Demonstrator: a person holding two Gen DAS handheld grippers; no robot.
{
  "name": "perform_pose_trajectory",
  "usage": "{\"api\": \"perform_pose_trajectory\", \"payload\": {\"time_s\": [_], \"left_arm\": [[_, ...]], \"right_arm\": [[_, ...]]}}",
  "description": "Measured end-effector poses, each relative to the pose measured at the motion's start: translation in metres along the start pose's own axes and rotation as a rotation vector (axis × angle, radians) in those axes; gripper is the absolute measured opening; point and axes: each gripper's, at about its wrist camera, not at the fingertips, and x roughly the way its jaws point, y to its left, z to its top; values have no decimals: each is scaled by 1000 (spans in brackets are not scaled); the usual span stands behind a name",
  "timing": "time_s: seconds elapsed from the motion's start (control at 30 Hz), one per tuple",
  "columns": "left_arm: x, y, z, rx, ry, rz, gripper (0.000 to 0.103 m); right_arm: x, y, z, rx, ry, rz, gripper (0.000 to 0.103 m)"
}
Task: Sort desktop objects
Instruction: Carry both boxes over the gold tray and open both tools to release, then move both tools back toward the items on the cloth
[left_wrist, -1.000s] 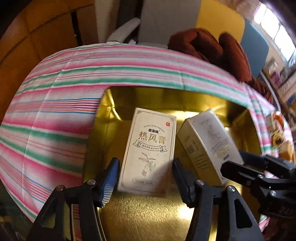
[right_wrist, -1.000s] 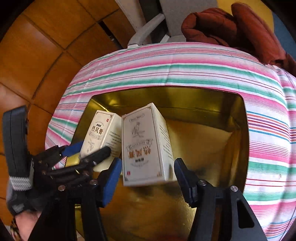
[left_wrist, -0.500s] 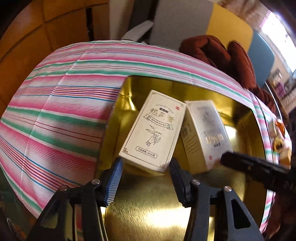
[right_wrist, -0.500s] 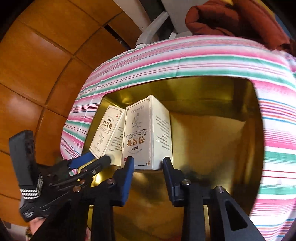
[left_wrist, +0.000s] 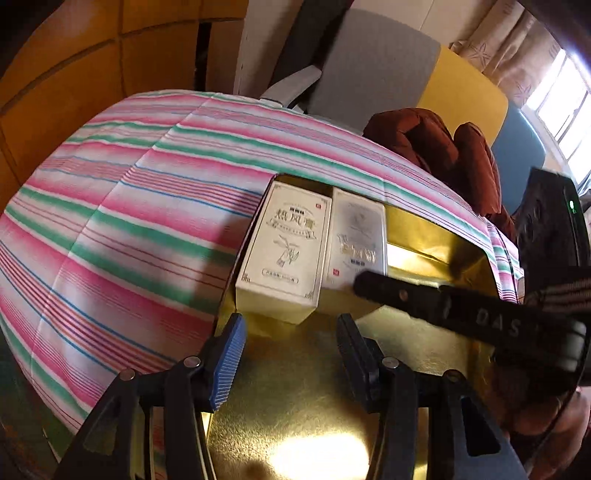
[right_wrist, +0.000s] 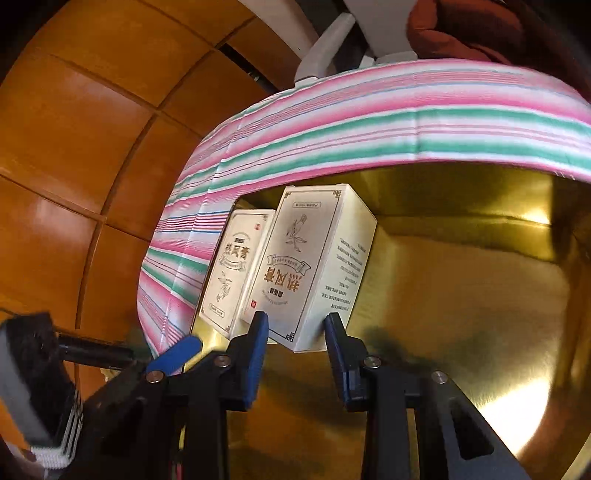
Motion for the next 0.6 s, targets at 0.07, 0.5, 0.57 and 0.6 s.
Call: {"api": "perform_pose_trajectory", "payload": {"time_s": [0.07, 0.5, 0.57, 0.6], "left_arm": [[4, 3, 0, -9, 15, 8, 51], [-28, -15, -29, 2, -69, -41, 53], [-34, -22, -37, -2, -86, -82, 55], [-37, -26, -41, -4, -94, -101, 55]], "right_arm": [[3, 5, 4, -25, -1, -19, 37], [-85, 6, -36, -144, -94, -48, 60], [-107, 5, -49, -174, -128, -73, 63], [-120, 3, -57, -187, -150, -85, 63]]}}
